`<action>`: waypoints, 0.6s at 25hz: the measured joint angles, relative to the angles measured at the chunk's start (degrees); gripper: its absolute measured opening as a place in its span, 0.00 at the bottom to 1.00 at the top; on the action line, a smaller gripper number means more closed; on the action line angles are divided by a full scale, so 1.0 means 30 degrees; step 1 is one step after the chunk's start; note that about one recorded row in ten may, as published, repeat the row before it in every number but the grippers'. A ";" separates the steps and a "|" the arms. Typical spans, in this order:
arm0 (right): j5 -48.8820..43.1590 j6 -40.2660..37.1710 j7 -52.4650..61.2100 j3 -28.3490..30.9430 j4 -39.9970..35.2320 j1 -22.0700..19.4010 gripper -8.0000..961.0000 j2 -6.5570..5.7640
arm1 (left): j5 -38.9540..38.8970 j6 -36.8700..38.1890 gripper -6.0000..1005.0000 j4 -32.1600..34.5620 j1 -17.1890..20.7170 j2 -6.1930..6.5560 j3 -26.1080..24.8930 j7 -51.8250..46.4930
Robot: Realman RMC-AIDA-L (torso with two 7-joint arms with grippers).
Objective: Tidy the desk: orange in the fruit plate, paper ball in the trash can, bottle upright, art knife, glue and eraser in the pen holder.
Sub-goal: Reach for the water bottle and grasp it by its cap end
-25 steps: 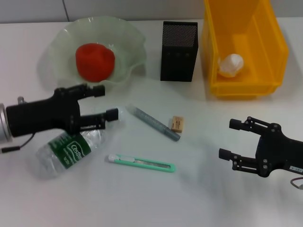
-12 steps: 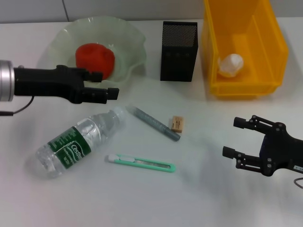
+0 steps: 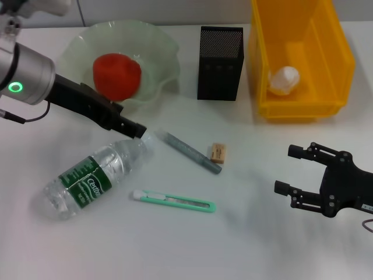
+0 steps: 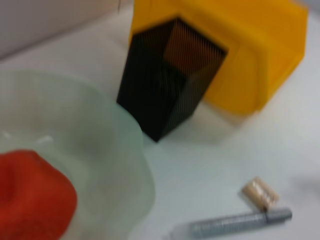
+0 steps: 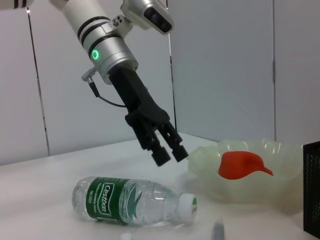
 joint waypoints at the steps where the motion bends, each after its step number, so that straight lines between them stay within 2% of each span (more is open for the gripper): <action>1: -0.0001 0.0030 0.0001 -0.0003 -0.0004 -0.0001 0.82 -0.0004 | 0.1684 0.0343 0.77 0.0078 -0.0823 -0.0186 0.0820 -0.1065; 6: -0.0001 0.0055 0.0000 -0.0004 0.0042 -0.0001 0.82 -0.0034 | 0.2656 0.0335 0.77 0.0185 -0.1681 -0.0219 0.3090 -0.2905; 15: 0.0043 0.0026 0.0000 0.0024 0.0078 -0.0004 0.82 -0.0045 | 0.3273 -0.0431 0.77 -0.1020 -0.2454 -0.0285 0.4271 -0.3643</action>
